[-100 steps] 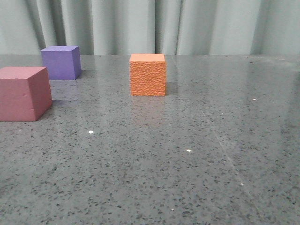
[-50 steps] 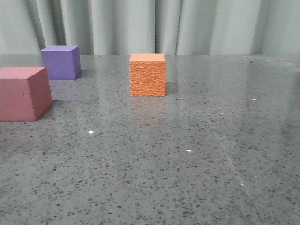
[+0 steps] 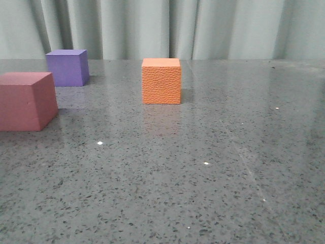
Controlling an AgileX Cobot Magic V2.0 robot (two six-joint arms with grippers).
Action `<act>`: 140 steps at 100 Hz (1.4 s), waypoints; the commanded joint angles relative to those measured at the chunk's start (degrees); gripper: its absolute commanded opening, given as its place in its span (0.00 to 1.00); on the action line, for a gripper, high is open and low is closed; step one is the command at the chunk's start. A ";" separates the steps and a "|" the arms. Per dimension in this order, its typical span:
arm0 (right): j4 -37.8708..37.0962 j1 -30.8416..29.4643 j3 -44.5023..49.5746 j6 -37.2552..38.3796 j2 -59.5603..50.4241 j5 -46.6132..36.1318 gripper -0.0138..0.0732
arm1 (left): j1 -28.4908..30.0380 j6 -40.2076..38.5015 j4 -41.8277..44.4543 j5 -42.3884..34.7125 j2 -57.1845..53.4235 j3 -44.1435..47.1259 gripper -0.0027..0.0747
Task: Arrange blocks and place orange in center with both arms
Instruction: 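Lower the left gripper over the orange cube and close on it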
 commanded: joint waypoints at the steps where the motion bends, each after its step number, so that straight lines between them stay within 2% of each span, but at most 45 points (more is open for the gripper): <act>1: 0.11 -0.35 -0.78 -0.35 -1.36 -4.66 0.02 | -4.13 -0.43 -1.25 -6.73 5.42 -4.97 0.86; 9: 0.11 -0.35 -0.78 -0.35 -1.36 -4.66 0.02 | -8.26 -2.92 0.93 -8.01 10.91 -8.29 0.86; 34: 0.11 -0.35 -0.78 -0.35 -1.36 -4.66 0.02 | -19.08 -19.41 15.33 -8.29 28.07 -19.80 0.86; 52: 0.11 -0.35 -0.78 -0.35 -1.36 -4.66 0.02 | -23.28 -31.72 23.15 -6.49 37.40 -26.81 0.86; 58: 0.11 -0.35 -0.78 -0.35 -1.36 -4.66 0.02 | -24.01 -33.52 24.41 -5.50 39.76 -28.67 0.86; 75: 0.11 -0.35 -0.78 -0.35 -1.36 -4.66 0.02 | -25.56 -33.88 25.58 -1.88 44.57 -32.06 0.86; 115: 0.11 -0.35 -0.78 -0.35 -1.36 -4.66 0.02 | -25.68 -33.88 26.36 -5.51 45.29 -32.06 0.86; 140: 0.11 -0.35 -0.78 -0.35 -1.36 -4.66 0.02 | -25.69 -33.97 26.84 -3.13 48.98 -32.06 0.86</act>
